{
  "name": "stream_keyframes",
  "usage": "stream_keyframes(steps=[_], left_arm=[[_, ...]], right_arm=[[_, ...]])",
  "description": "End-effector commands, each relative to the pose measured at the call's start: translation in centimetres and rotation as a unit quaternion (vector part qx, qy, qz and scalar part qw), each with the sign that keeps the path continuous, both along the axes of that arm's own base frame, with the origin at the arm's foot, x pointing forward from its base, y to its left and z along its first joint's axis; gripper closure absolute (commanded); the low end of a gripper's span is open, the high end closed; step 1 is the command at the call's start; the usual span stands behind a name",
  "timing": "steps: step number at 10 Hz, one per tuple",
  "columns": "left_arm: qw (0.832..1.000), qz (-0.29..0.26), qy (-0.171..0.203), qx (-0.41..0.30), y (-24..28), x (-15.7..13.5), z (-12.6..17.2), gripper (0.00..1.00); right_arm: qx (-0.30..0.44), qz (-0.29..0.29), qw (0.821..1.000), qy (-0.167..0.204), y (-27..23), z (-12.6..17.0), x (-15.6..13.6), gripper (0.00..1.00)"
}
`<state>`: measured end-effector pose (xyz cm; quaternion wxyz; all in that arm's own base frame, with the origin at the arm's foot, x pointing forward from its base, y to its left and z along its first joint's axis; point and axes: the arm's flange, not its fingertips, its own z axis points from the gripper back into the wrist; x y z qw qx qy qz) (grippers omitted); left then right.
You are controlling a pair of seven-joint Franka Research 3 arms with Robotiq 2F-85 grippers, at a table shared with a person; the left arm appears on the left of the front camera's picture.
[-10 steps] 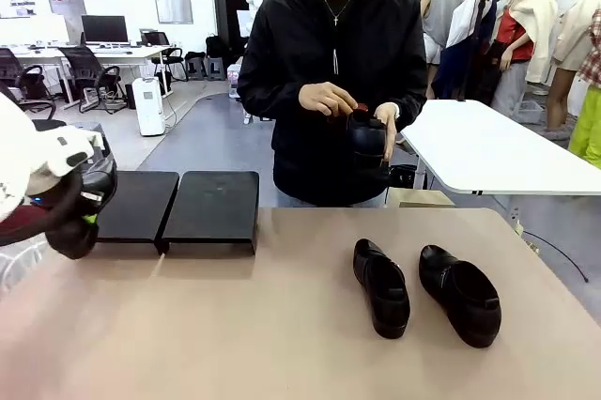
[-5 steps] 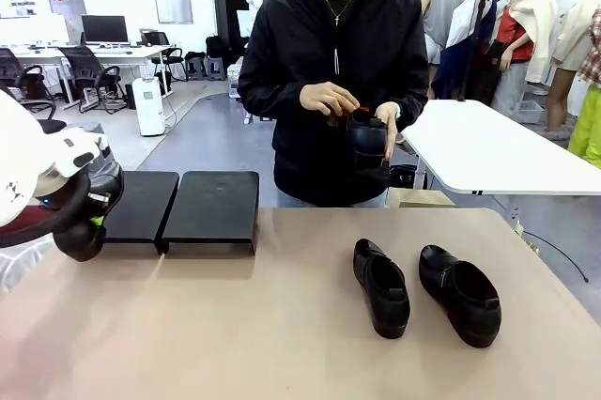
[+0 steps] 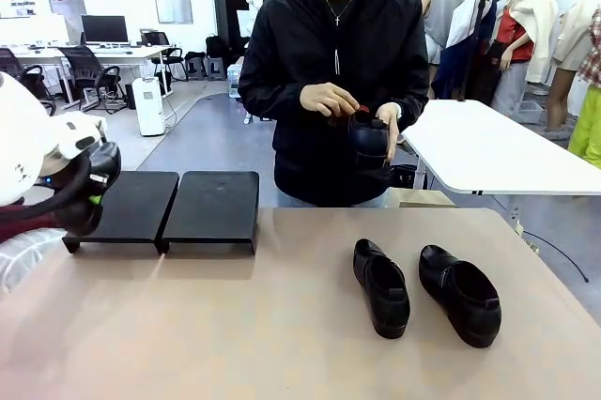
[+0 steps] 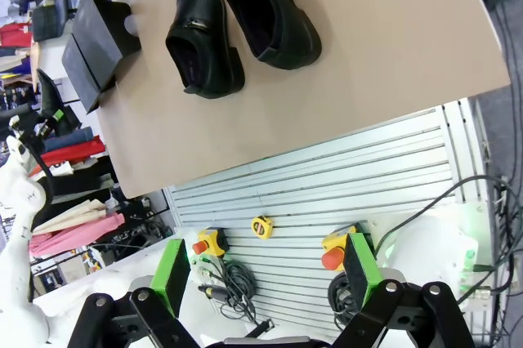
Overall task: Organize the shoes by placing them on the stand.
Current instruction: Place the Shoe from the middle of the table onto the Shoes Stand.
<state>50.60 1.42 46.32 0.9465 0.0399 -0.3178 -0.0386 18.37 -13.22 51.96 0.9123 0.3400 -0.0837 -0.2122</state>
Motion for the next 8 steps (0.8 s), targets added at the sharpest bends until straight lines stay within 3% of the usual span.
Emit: stream_keyframes(steps=[1, 2, 4, 6, 8], left_arm=[[0.999, 0.003, -0.010, 0.034, 0.0, 4.6, 0.3, 1.00], [0.999, 0.012, -0.012, 0.051, -0.2, 6.3, -0.3, 1.00], [0.997, 0.040, 0.020, 0.055, 0.0, 9.9, -2.4, 1.00], [0.997, 0.042, 0.042, 0.053, -0.1, 10.7, -3.5, 1.00], [0.995, 0.053, 0.039, 0.070, -0.4, 10.3, -3.9, 1.00]], right_arm=[[0.004, 0.010, 1.000, -0.010, -0.2, 0.2, -0.1, 0.00], [0.004, 0.010, 1.000, -0.010, -0.2, 0.2, -0.1, 0.00], [0.004, 0.010, 1.000, -0.010, -0.2, 0.2, -0.1, 0.00], [0.004, 0.010, 1.000, -0.010, -0.2, 0.2, -0.1, 0.00], [0.004, 0.010, 1.000, -0.010, -0.2, 0.2, -0.1, 0.00]])
